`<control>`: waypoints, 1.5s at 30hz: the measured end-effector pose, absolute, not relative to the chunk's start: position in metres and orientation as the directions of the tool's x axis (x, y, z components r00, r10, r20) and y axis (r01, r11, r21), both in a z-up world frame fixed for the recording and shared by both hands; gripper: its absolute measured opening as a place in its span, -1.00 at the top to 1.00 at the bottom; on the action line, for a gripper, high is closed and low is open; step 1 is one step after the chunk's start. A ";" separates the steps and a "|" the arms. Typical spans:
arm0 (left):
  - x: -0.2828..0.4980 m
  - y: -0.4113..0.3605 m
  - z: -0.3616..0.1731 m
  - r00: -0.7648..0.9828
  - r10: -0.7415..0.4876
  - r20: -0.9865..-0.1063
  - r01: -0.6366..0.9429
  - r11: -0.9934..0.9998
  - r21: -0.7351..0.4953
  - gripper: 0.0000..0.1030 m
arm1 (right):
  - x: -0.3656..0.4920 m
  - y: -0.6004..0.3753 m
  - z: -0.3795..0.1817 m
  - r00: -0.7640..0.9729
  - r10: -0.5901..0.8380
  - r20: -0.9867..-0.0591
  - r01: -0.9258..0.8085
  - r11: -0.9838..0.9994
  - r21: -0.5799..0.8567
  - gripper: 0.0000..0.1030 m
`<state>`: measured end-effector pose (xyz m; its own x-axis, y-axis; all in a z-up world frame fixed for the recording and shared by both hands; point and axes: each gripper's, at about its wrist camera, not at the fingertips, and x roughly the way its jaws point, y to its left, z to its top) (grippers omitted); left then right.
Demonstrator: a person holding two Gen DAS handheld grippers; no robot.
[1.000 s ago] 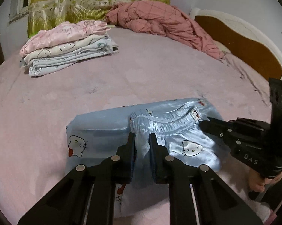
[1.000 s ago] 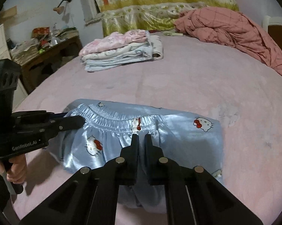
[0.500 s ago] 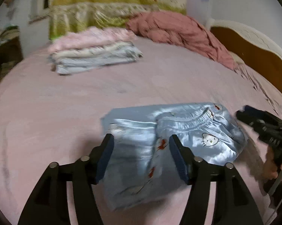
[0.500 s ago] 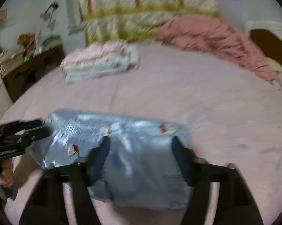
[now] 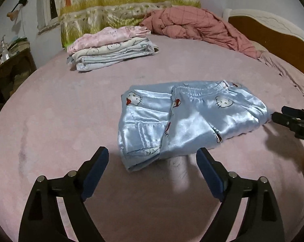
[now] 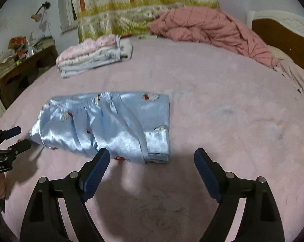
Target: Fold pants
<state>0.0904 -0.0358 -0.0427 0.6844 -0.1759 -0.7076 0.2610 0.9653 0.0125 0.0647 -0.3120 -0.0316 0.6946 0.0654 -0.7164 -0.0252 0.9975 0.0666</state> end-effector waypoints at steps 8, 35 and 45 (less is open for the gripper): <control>0.116 -0.050 -0.059 0.636 -0.112 -0.764 0.218 0.975 0.038 -0.73 | 0.090 -0.296 -0.046 0.650 0.001 -0.760 -0.020 1.000 -0.016 -0.68; 0.114 -0.010 -0.062 0.664 0.011 -0.748 0.066 0.995 0.074 -0.76 | 0.101 -0.334 -0.062 0.584 -0.154 -0.797 0.142 0.986 -0.087 -0.93; 0.104 0.010 -0.052 0.643 -0.232 -0.730 0.188 0.972 -0.143 -0.77 | 0.080 -0.358 -0.046 0.679 0.009 -0.734 0.117 0.986 0.120 -0.84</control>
